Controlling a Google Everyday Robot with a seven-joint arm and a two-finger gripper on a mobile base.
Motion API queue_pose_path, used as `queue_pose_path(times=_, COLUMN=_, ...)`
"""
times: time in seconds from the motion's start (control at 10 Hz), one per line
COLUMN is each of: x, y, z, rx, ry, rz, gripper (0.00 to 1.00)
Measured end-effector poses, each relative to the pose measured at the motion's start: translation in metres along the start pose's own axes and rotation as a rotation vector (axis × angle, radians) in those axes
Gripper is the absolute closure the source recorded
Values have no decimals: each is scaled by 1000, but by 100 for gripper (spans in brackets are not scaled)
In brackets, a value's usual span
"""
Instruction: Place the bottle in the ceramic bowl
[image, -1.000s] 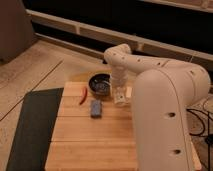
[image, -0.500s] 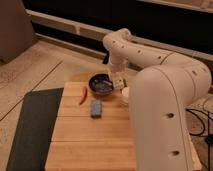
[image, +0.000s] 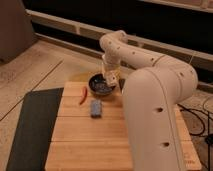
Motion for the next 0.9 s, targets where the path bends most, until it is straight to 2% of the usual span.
queue_pose_path(times=0.2, x=-11, y=25, z=34, rx=-30, ry=16, rz=-58, gripper=100)
queue_pose_path(times=0.4, x=-19, y=37, z=65, rx=-46, ry=48, rz=-84, gripper=100)
queue_pose_path(times=0.6, x=-25, y=36, z=93, rx=-58, ry=77, rz=-87, gripper=100)
queue_pose_path(times=0.8, x=-29, y=42, z=113, rx=-69, ry=93, rz=-96, gripper=100)
queue_pose_path(times=0.9, x=-29, y=42, z=117, rx=-68, ry=99, rz=-97, gripper=94)
